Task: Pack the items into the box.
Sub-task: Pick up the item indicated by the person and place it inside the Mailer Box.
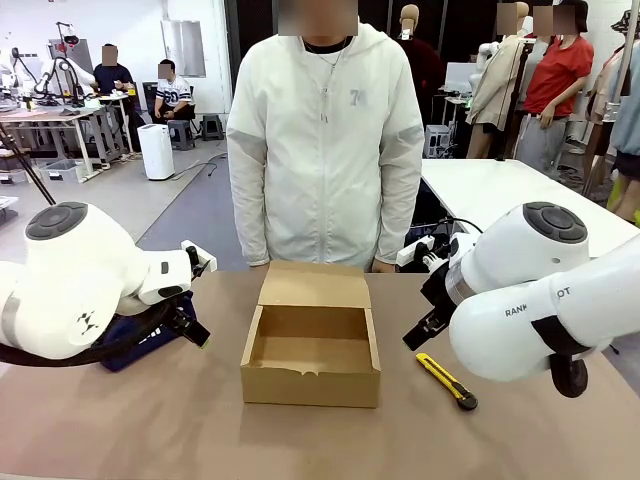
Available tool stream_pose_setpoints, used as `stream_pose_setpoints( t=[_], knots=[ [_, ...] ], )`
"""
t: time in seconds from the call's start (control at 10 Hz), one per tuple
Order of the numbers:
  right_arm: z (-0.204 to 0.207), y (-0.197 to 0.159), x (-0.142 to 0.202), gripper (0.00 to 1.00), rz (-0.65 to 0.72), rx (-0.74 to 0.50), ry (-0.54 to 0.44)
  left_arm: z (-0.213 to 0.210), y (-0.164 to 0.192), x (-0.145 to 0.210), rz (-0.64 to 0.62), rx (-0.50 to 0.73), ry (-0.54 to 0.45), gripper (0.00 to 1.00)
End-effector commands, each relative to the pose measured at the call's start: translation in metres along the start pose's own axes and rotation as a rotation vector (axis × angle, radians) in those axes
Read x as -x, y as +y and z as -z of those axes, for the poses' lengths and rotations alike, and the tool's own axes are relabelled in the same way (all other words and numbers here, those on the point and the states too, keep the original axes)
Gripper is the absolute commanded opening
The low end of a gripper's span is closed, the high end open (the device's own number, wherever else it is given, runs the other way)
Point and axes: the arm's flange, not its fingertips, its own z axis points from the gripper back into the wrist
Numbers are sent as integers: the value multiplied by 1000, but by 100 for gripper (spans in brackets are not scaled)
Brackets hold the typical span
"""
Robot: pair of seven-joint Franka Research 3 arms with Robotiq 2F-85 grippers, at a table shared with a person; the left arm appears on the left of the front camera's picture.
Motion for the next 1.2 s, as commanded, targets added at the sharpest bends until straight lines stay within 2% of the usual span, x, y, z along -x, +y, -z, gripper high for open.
stream_pose_setpoints(
  t=[0.0, 0.1, 0.2, 0.3, 0.4, 0.5, 0.6, 0.8, 0.9, 1.0, 1.1],
  knots=[
    [-35, -14, -6, 100, 9, -120, 55, -31, -2, 12, -61, 114, 99, 100],
    [-59, -26, -9, 100, 64, -229, 80, -58, -4, 10, -297, 181, 132, 100],
    [-96, -37, -12, 100, 243, -328, 97, -93, 1, 17, -418, 327, 106, 100],
    [-135, -53, -5, 100, 295, -457, 52, -126, 17, 26, -483, 463, 53, 100],
    [-178, -69, 11, 100, 369, -614, -21, -164, 40, 46, -556, 644, -67, 100],
    [-215, -90, 32, 100, 445, -680, -137, -203, 71, 70, -678, 736, -254, 100],
    [-241, -122, 68, 100, 563, -737, -268, -235, 112, 111, -812, 809, -417, 100],
    [-261, -188, 152, 100, 821, -766, -471, -262, 172, 203, -1051, 777, -649, 100],
    [-257, -217, 194, 100, 980, -809, -532, -265, 190, 250, -1146, 778, -739, 100],
    [-244, -236, 224, 100, 1109, -853, -550, -261, 200, 284, -1195, 807, -806, 100],
    [-223, -250, 242, 100, 1207, -895, -534, -246, 205, 301, -1217, 813, -819, 100]
  ],
)
